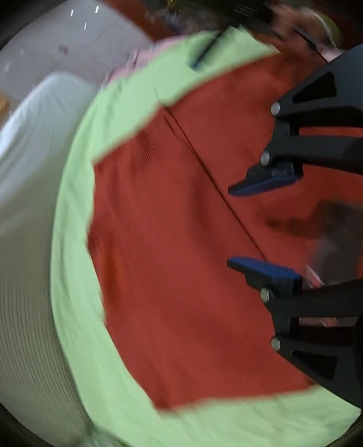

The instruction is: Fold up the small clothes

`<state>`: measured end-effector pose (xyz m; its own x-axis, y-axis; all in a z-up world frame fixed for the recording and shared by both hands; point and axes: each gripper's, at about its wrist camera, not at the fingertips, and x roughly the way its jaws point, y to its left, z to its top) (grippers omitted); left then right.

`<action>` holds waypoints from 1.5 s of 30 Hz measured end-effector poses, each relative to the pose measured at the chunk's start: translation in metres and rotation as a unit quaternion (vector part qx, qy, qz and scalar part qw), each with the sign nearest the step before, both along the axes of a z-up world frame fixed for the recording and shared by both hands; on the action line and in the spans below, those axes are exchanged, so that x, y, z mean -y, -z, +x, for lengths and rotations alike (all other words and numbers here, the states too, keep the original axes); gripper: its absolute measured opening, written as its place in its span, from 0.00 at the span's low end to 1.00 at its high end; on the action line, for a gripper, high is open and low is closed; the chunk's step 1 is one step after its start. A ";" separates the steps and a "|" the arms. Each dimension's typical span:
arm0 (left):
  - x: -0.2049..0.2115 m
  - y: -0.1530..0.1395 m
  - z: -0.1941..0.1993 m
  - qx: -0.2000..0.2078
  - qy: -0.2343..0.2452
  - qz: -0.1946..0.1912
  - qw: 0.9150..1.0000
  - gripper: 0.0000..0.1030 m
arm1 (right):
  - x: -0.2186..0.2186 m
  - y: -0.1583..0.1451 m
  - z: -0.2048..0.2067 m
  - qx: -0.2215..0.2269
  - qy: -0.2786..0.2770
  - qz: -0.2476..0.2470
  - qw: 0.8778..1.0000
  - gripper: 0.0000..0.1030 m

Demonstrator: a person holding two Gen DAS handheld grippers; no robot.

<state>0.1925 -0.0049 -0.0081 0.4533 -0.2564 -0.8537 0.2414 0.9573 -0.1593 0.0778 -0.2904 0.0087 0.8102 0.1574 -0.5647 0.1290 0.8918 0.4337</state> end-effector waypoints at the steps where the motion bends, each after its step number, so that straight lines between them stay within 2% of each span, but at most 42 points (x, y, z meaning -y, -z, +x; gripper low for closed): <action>1: -0.017 0.007 -0.012 0.004 -0.021 0.022 1.000 0.59 | 0.001 0.000 0.004 -0.001 -0.004 -0.002 1.000 0.69; 2: -0.031 0.013 -0.022 0.007 -0.043 0.047 0.998 0.63 | 0.002 -0.001 0.015 -0.003 -0.010 -0.003 1.000 0.69; 6: -0.069 0.029 -0.039 0.034 -0.107 0.132 0.985 0.63 | 0.005 -0.002 0.051 -0.011 -0.023 -0.032 0.999 0.69; 11: -0.077 0.062 -0.037 0.041 -0.099 0.230 0.967 0.67 | 0.010 0.007 0.104 -0.050 -0.013 -0.093 0.994 0.69; 13: -0.088 0.062 -0.034 0.040 -0.117 0.248 0.961 0.70 | 0.010 0.012 0.119 -0.065 -0.011 -0.121 0.990 0.67; 14: -0.093 0.064 -0.030 0.040 -0.130 0.246 0.960 0.70 | 0.010 0.016 0.128 -0.071 -0.021 -0.125 0.989 0.59; 15: -0.093 0.062 -0.022 0.038 -0.143 0.241 0.959 0.70 | 0.009 0.021 0.136 -0.083 -0.030 -0.125 0.988 0.45; 16: -0.096 0.063 -0.017 0.034 -0.155 0.230 0.960 0.70 | 0.007 0.029 0.145 -0.103 -0.039 -0.129 0.986 0.40; 17: -0.095 0.061 -0.014 0.031 -0.161 0.221 0.961 0.64 | 0.006 0.036 0.151 -0.119 -0.045 -0.134 0.983 0.34; 18: -0.098 0.061 -0.012 0.027 -0.165 0.209 0.964 0.58 | 0.005 0.040 0.156 -0.136 -0.054 -0.135 0.980 0.14; 19: -0.098 0.060 -0.010 0.024 -0.168 0.200 0.965 0.45 | 0.004 0.044 0.158 -0.141 -0.060 -0.132 0.979 0.06; 20: -0.100 0.058 -0.009 0.022 -0.174 0.202 0.964 0.27 | 0.004 0.043 0.158 -0.138 -0.059 -0.132 0.980 0.06; 21: -0.100 0.055 -0.007 0.021 -0.179 0.207 0.962 0.18 | 0.003 0.037 0.157 -0.126 -0.058 -0.137 0.981 0.06; 22: -0.103 0.053 -0.005 0.018 -0.185 0.208 0.960 0.14 | 0.003 0.025 0.154 -0.106 -0.056 -0.140 0.983 0.06; 24: -0.113 0.052 0.000 0.001 -0.195 0.182 0.964 0.14 | 0.006 -0.005 0.149 -0.059 -0.044 -0.137 0.988 0.06; 26: -0.120 0.052 0.004 -0.010 -0.201 0.168 0.965 0.14 | 0.014 -0.039 0.146 -0.010 -0.025 -0.138 0.990 0.06; 28: -0.122 0.052 0.008 -0.014 -0.202 0.168 0.965 0.14 | 0.019 -0.046 0.154 -0.009 -0.021 -0.143 0.989 0.06; 30: -0.122 0.052 0.010 -0.015 -0.202 0.169 0.964 0.14 | 0.029 -0.033 0.167 -0.034 -0.015 -0.141 0.989 0.06; 33: -0.125 0.054 0.012 -0.017 -0.203 0.164 0.965 0.15 | 0.034 0.005 0.181 -0.093 -0.014 -0.153 0.984 0.06; 36: -0.128 0.053 0.009 -0.018 -0.201 0.166 0.965 0.21 | 0.039 0.039 0.181 -0.142 -0.009 -0.163 0.976 0.08; 38: -0.133 0.051 0.006 -0.021 -0.205 0.165 0.965 0.33 | 0.049 0.042 0.173 -0.129 -0.009 -0.145 0.981 0.09; 40: -0.140 0.049 0.002 -0.025 -0.212 0.162 0.963 0.40 | 0.054 0.035 0.163 -0.134 0.021 -0.167 0.976 0.19; 41: -0.144 0.047 -0.001 -0.028 -0.214 0.152 0.965 0.41 | 0.056 0.029 0.157 -0.140 0.048 -0.189 0.971 0.33; 42: -0.146 0.046 -0.004 -0.031 -0.214 0.146 0.965 0.41 | 0.060 0.021 0.146 -0.133 0.065 -0.193 0.970 0.39; 44: -0.147 0.043 -0.015 -0.033 -0.207 0.140 0.968 0.41 | 0.065 0.005 0.118 -0.096 0.051 -0.147 0.983 0.41; 45: -0.146 0.042 -0.020 -0.033 -0.206 0.142 0.968 0.42 | 0.065 0.001 0.108 -0.091 0.042 -0.136 0.986 0.44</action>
